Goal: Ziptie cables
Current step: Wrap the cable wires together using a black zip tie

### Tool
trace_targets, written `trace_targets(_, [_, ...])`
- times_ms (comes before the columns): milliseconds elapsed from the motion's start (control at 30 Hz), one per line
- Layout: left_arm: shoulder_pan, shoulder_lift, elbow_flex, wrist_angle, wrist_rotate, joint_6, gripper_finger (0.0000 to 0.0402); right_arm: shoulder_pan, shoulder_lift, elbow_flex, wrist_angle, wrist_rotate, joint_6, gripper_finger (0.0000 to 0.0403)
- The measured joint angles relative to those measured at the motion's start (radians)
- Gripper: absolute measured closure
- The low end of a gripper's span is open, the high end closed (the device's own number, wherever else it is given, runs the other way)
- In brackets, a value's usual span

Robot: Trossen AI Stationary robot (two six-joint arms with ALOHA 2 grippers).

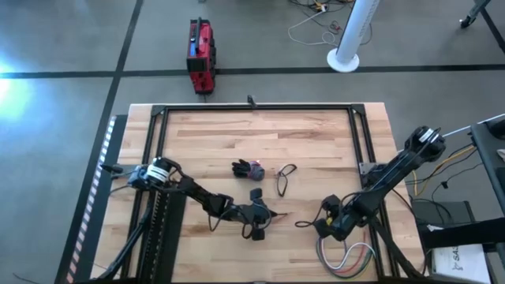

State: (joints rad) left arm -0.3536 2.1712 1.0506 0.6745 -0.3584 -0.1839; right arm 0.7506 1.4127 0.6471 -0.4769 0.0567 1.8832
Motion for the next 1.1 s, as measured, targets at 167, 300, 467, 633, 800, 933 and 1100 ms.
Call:
trace_targets(167, [-0.008, 0.066, 0.077, 0.007, -0.012, -0.009, 0.0401, -0.010, 0.010, 0.001, 0.085, 0.054, -0.010, 0.0070])
trace_targets(300, [-0.013, 0.095, 0.131, -0.013, -0.014, 0.003, 0.0401, -0.024, 0.009, 0.001, 0.056, 0.060, -0.030, 0.0109])
trace_targets(467, [-0.020, 0.093, 0.166, -0.077, -0.037, 0.020, 0.0401, -0.055, 0.012, 0.001, -0.022, 0.090, -0.065, 0.0173])
trace_targets(633, [-0.025, 0.090, 0.176, -0.122, -0.047, 0.017, 0.0401, -0.079, 0.013, 0.000, -0.044, 0.124, -0.129, 0.0229])
trace_targets(800, [-0.033, 0.089, 0.175, -0.135, -0.074, -0.002, 0.0401, -0.084, 0.016, 0.000, -0.036, 0.074, -0.158, 0.0272])
trace_targets(933, [-0.034, 0.089, 0.174, -0.138, -0.079, -0.008, 0.0401, -0.083, 0.015, 0.000, -0.034, 0.031, -0.174, 0.0300])
trace_targets(1100, [-0.037, 0.088, 0.174, -0.147, -0.089, -0.018, 0.0401, -0.092, 0.017, 0.000, -0.024, 0.022, -0.216, 0.0314])
